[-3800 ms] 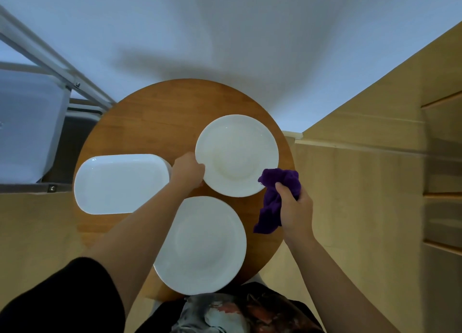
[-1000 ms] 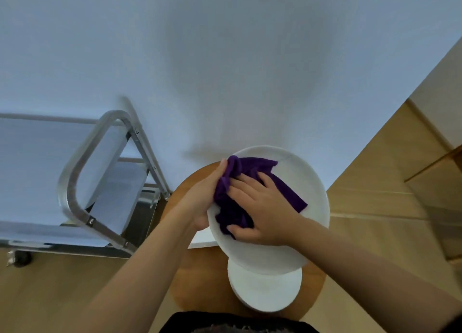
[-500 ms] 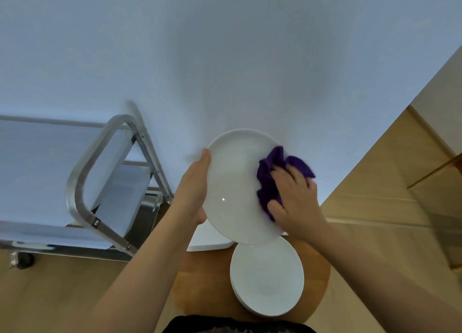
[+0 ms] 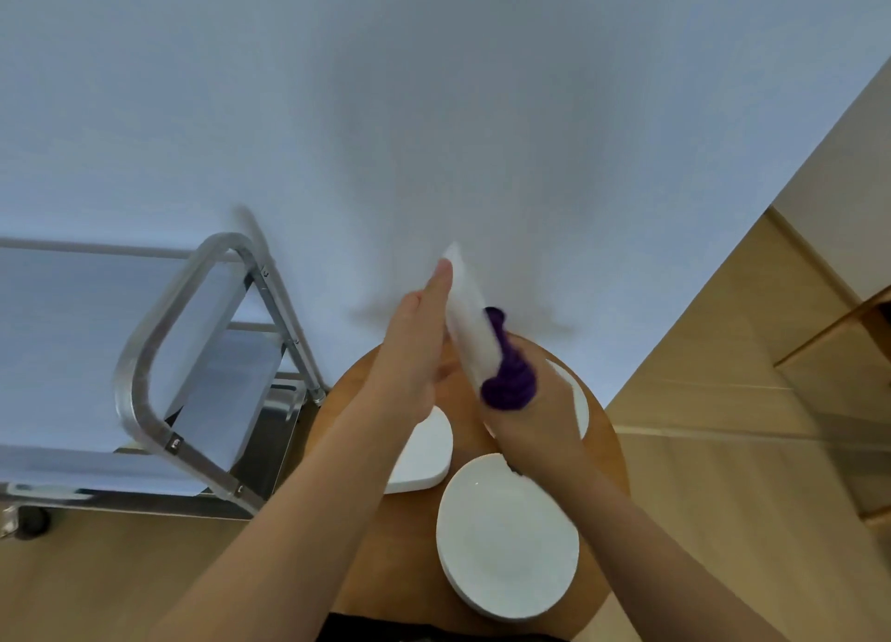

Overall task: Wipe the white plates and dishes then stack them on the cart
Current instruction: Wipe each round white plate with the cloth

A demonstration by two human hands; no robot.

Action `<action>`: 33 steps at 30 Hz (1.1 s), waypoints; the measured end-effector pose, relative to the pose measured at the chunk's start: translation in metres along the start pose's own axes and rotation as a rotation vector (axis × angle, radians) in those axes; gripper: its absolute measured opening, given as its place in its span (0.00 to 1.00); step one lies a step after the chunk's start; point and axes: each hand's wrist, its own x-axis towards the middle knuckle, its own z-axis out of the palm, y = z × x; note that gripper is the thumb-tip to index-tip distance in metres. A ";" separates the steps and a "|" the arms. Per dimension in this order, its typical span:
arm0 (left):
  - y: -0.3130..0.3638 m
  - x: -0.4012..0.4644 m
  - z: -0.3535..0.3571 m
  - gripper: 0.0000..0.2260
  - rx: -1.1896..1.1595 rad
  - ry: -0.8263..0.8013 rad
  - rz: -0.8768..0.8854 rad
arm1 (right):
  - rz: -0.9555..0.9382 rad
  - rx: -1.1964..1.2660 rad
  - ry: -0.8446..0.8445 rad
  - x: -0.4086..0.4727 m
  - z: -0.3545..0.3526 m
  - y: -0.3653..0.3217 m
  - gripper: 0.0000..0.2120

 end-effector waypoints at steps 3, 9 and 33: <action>-0.006 0.008 -0.024 0.36 0.267 0.079 0.109 | 0.319 0.611 -0.058 0.016 -0.023 0.004 0.19; -0.056 0.014 -0.059 0.36 -0.360 -0.206 -0.260 | 0.488 1.210 -0.184 0.019 -0.037 0.016 0.21; 0.036 0.008 -0.052 0.20 0.706 -0.571 0.299 | -0.606 -0.422 -0.655 0.089 -0.044 -0.025 0.51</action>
